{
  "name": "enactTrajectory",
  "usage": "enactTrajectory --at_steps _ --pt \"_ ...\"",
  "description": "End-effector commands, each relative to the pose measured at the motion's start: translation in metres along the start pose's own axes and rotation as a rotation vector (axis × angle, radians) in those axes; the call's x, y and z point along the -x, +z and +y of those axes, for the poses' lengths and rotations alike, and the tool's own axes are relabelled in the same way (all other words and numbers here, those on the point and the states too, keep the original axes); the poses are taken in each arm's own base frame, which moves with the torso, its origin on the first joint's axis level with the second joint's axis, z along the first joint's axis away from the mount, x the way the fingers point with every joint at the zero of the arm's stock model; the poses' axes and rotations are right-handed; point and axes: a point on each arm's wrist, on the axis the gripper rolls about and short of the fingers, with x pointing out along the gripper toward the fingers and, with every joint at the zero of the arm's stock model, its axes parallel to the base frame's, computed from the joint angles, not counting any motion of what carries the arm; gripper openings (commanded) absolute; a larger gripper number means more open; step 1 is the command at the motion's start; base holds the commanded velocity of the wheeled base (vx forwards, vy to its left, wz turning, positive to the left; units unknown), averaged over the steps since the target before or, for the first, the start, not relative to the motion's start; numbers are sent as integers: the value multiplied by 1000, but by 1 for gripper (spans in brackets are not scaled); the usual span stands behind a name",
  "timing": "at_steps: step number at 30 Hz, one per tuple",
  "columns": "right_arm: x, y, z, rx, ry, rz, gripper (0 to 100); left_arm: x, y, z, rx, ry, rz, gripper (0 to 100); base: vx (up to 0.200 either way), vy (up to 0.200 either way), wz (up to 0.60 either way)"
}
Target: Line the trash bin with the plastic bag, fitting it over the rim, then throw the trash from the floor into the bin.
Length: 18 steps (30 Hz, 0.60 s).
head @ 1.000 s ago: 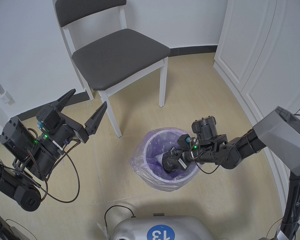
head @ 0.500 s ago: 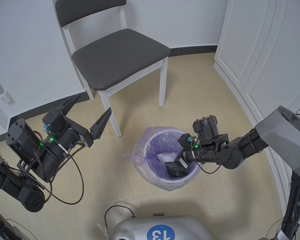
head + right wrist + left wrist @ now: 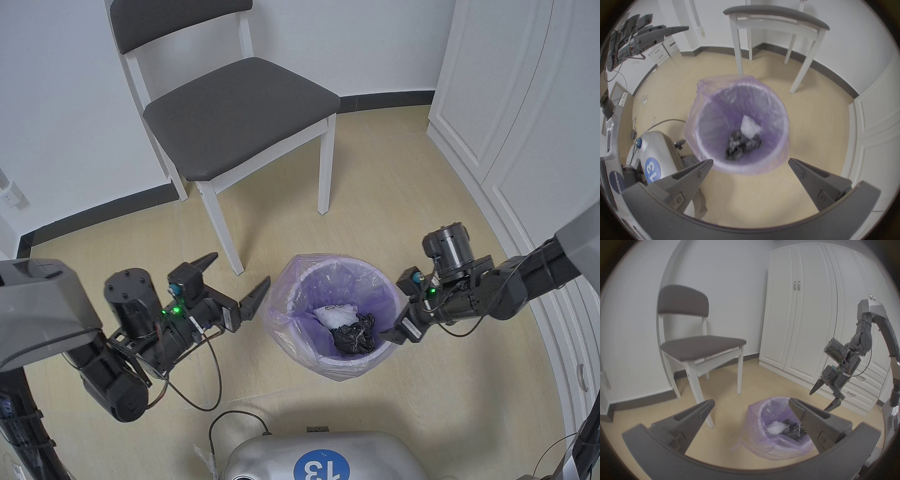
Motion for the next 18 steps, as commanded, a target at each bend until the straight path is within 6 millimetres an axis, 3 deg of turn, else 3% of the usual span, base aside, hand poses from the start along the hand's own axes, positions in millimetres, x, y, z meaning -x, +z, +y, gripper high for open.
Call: enactTrajectory --at_steps 1,2,6,11,18 --pt "30 -5 -18 -24 -57 5 100 -20 -35 -16 37 -29 124 100 0 0 0" --pt "30 -5 -18 -24 -57 5 100 -20 -35 -16 37 -29 124 100 0 0 0" --pt "32 -14 -19 -35 -60 28 100 -53 -53 -32 121 87 206 100 0 0 0" --pt "40 -19 -22 -45 -74 33 100 -82 -74 -34 123 177 257 100 0 0 0" --pt "39 -28 -26 -62 -79 57 100 -81 -86 -20 132 230 335 100 0 0 0"
